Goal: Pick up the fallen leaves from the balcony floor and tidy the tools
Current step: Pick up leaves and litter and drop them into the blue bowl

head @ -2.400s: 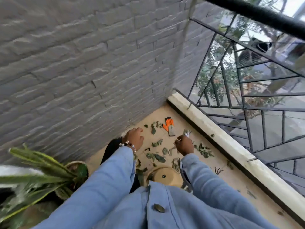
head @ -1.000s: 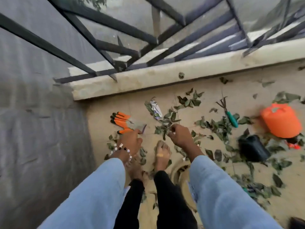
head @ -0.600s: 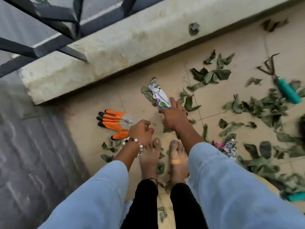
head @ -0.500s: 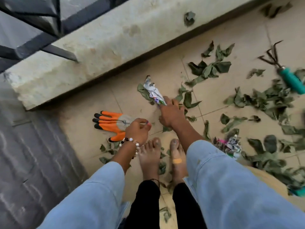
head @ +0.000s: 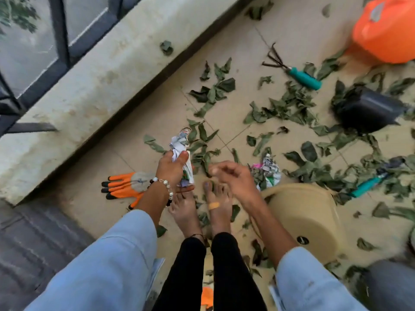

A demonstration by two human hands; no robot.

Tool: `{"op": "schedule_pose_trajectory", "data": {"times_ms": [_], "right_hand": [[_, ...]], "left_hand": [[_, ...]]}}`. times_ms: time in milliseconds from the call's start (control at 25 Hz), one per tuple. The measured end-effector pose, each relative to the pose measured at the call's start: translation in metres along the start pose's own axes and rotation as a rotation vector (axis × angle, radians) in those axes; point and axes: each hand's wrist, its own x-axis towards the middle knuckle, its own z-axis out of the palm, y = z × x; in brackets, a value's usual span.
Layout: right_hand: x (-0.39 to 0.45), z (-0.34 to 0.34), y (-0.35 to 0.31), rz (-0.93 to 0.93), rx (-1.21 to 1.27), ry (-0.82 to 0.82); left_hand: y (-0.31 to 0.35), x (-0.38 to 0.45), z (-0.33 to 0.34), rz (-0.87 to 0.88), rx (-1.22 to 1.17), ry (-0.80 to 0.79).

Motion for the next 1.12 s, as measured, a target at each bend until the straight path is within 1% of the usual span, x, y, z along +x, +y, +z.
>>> {"op": "schedule_pose_trajectory", "data": {"times_ms": [40, 80, 120, 160, 200, 240, 280, 320, 400, 480, 520, 600, 640, 680, 720, 760, 840, 880, 920, 960, 1000, 1040, 1080, 1120], "right_hand": [[0.003, -0.024, 0.012, 0.042, -0.058, 0.228], [0.011, -0.048, 0.026, 0.102, -0.261, 0.398], [0.019, -0.071, 0.038, 0.194, -0.556, 0.464], [0.025, -0.092, 0.050, 0.292, -0.823, 0.426], [0.033, -0.109, 0.060, 0.366, -0.996, 0.334], [0.041, -0.121, 0.066, 0.397, -1.101, 0.240], [0.049, -0.128, 0.070, 0.403, -1.166, 0.169], [0.056, -0.133, 0.074, 0.397, -1.201, 0.136], [0.064, -0.134, 0.076, 0.422, -1.212, 0.119], [0.064, -0.129, 0.072, 0.454, -1.211, 0.147], [0.061, -0.127, 0.069, 0.420, -1.202, 0.221], [0.050, -0.120, 0.060, 0.278, -1.099, 0.480], [0.041, -0.114, 0.053, 0.190, -0.968, 0.599], [0.030, -0.104, 0.046, 0.107, -0.779, 0.663], [0.020, -0.092, 0.037, 0.024, -0.566, 0.674], [0.007, -0.081, 0.027, -0.059, -0.363, 0.652], [-0.013, -0.058, 0.015, -0.140, -0.043, 0.600], [-0.017, -0.052, 0.016, -0.138, 0.124, 0.566], [-0.019, -0.050, 0.019, -0.105, 0.330, 0.498], [-0.018, -0.053, 0.024, -0.033, 0.535, 0.398], [-0.014, -0.059, 0.030, 0.048, 0.678, 0.308], [-0.009, -0.067, 0.039, 0.125, 0.689, 0.304], [-0.001, -0.077, 0.048, 0.186, 0.533, 0.379], [0.009, -0.087, 0.061, 0.225, 0.229, 0.478]], "left_hand": [[0.000, -0.005, 0.009, 0.021, 0.056, -0.028], [-0.001, -0.008, 0.016, 0.037, 0.103, -0.039], [-0.004, -0.010, 0.022, 0.069, 0.162, -0.043], [-0.010, -0.012, 0.029, 0.101, 0.228, -0.049], [-0.016, -0.012, 0.036, 0.128, 0.272, -0.067], [-0.023, -0.010, 0.041, 0.133, 0.302, -0.072], [-0.028, -0.009, 0.044, 0.122, 0.322, -0.076], [-0.032, -0.008, 0.047, 0.093, 0.337, -0.071], [-0.038, -0.001, 0.052, 0.043, 0.341, -0.067], [-0.037, -0.003, 0.058, 0.051, 0.337, -0.075], [-0.035, -0.005, 0.060, 0.079, 0.346, -0.075], [-0.031, -0.006, 0.067, 0.118, 0.414, -0.065], [-0.028, -0.009, 0.071, 0.132, 0.457, -0.068], [-0.025, -0.012, 0.076, 0.150, 0.477, -0.096], [-0.020, -0.015, 0.081, 0.182, 0.470, -0.152], [-0.016, -0.016, 0.088, 0.218, 0.453, -0.229], [-0.008, -0.021, 0.100, 0.249, 0.479, -0.375], [-0.006, -0.023, 0.102, 0.258, 0.509, -0.419], [-0.006, -0.023, 0.102, 0.249, 0.519, -0.420], [-0.007, -0.021, 0.098, 0.229, 0.519, -0.388], [-0.010, -0.018, 0.093, 0.227, 0.535, -0.332], [-0.012, -0.014, 0.088, 0.244, 0.571, -0.266], [-0.014, -0.012, 0.083, 0.254, 0.583, -0.189], [-0.016, -0.010, 0.079, 0.246, 0.540, -0.106]]}}
